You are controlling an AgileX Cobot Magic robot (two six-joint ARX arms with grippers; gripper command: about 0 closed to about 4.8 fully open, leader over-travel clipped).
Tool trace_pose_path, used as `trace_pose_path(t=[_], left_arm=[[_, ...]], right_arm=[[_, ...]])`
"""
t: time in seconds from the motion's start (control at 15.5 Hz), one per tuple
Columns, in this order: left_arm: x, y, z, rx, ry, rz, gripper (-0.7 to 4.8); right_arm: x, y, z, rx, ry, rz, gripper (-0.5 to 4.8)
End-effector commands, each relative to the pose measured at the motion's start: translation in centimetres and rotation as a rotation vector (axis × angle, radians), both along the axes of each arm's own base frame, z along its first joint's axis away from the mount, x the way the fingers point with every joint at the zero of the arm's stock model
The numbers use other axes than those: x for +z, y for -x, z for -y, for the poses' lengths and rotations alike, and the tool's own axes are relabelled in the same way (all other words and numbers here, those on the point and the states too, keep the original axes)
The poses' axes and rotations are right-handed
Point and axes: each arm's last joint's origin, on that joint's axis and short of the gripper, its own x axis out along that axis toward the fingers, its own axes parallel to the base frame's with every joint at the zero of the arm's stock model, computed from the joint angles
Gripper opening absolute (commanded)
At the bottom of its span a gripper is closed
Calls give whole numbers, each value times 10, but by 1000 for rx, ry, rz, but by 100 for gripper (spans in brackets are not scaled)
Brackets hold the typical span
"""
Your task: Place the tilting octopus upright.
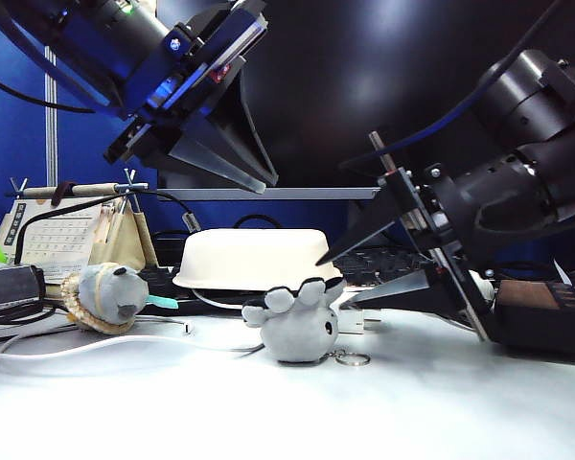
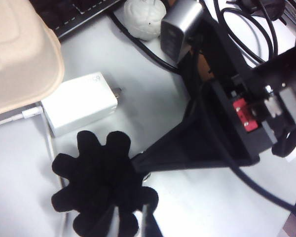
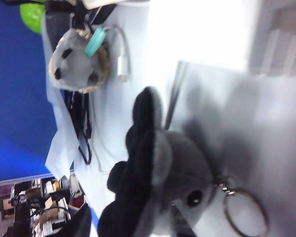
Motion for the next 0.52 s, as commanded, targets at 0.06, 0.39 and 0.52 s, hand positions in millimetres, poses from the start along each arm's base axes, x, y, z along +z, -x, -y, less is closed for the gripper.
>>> trace_pose_path(t=[0.06,0.39,0.52], left_arm=[[2,-1,1,-3,10,16,76],[2,-1,1,-3,10,15,76],[2,-1,1,-3,9,15,76]], right_arm=[[3,-9,-6,12,-16,17,206],[2,-13,-8,7,-12,-7,135],[2,-13,-8,18,-18,-13,116]])
